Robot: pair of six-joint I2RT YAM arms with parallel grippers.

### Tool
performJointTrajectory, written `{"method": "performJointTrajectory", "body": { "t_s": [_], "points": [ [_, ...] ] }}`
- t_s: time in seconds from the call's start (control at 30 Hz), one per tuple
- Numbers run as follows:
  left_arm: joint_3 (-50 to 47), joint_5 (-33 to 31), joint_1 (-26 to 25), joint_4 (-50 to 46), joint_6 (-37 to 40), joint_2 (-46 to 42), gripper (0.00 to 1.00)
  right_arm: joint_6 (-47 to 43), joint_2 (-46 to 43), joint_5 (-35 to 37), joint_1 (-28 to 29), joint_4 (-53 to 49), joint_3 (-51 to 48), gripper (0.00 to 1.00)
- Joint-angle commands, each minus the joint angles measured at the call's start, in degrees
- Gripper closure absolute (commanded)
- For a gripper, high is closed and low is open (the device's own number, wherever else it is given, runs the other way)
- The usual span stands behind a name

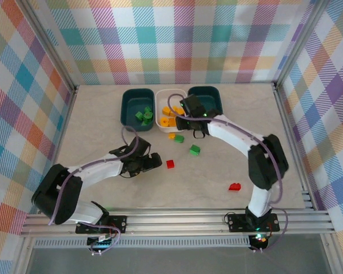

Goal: Sort the legos into containers by color

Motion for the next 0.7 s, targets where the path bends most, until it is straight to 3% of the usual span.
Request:
{"method": "performJointTrajectory", "body": {
  "t_s": [0.0,0.2,0.37,0.57,0.67],
  "points": [
    [4.48,-0.04,-3.26,0.91,0.01,2.68,0.04,6.9,-5.66,4.93,-0.23,-2.07,-8.82,0.41],
    [13.42,-1.88,-9.73,-0.31,-2.05,12.8,0.06,13.59,-18.69,13.96,-1.92,-4.8,-24.14,0.33],
    [20.85,-6.83,-12.07,-4.63,-3.58,22.18,0.17,15.4,-24.36,12.68,-6.85,-4.02,-29.14,0.32],
    [25.02,-11.91,-13.07,-8.4,-4.56,26.53,0.52,15.28,-25.84,11.49,-7.62,-1.13,-30.81,0.34],
    [26.78,-12.79,-13.58,-9.73,-4.29,27.26,0.61,15.29,-26.21,11.24,-7.78,0.22,-31.73,0.34]
  ]
}}
